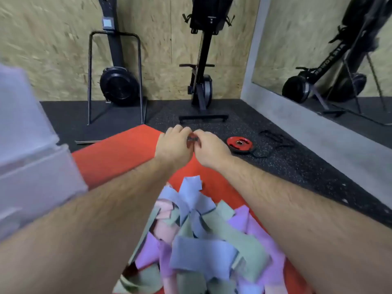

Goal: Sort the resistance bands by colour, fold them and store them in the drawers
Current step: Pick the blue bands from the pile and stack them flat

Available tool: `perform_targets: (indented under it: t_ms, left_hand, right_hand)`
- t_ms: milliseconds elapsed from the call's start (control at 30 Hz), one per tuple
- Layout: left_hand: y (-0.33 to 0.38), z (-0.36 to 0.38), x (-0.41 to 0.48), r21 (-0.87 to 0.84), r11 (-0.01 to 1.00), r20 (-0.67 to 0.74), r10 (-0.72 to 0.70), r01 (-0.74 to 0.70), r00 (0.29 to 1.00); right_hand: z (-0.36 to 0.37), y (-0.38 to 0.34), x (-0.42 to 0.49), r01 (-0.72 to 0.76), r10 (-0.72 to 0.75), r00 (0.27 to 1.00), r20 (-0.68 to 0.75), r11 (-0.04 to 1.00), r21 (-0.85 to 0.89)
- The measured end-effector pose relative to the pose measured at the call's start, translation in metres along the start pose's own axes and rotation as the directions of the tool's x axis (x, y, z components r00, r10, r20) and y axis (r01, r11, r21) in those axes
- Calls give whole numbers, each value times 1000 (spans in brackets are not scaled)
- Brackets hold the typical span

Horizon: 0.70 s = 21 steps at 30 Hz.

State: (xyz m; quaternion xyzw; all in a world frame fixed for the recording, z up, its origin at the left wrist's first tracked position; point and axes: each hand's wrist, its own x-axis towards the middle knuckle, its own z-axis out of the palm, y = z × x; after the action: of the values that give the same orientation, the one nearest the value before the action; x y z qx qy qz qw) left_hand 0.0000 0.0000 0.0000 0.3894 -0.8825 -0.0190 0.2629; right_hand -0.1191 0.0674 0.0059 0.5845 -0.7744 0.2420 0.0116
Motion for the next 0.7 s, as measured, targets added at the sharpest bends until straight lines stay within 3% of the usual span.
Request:
perform_targets:
  t_ms: [167, 267, 400, 567, 700]
  left_hand:
    - [22, -33, -108, -11, 997, -84, 70, -71, 994]
    - [46, -67, -187, -34, 999, 1, 38, -38, 999]
    - [65, -103, -264, -66, 997, 10, 51, -51, 999]
    - [87, -111, -321, -123, 991, 14, 64, -62, 998]
    - [87, -81, -329, -221, 972, -1, 80, -78, 997]
  right_hand:
    - [-20, -25, -102, 47, -43, 997, -65, 997, 60]
    - [-38, -52, -192, 61, -61, 998, -9, 994, 89]
    - [-54, -66, -277, 99, -100, 995, 4, 993, 67]
    - [-55, -62, -342, 118, -123, 991, 57, 989, 95]
    - [-41, -36, -346, 39, -73, 984, 164, 979, 202]
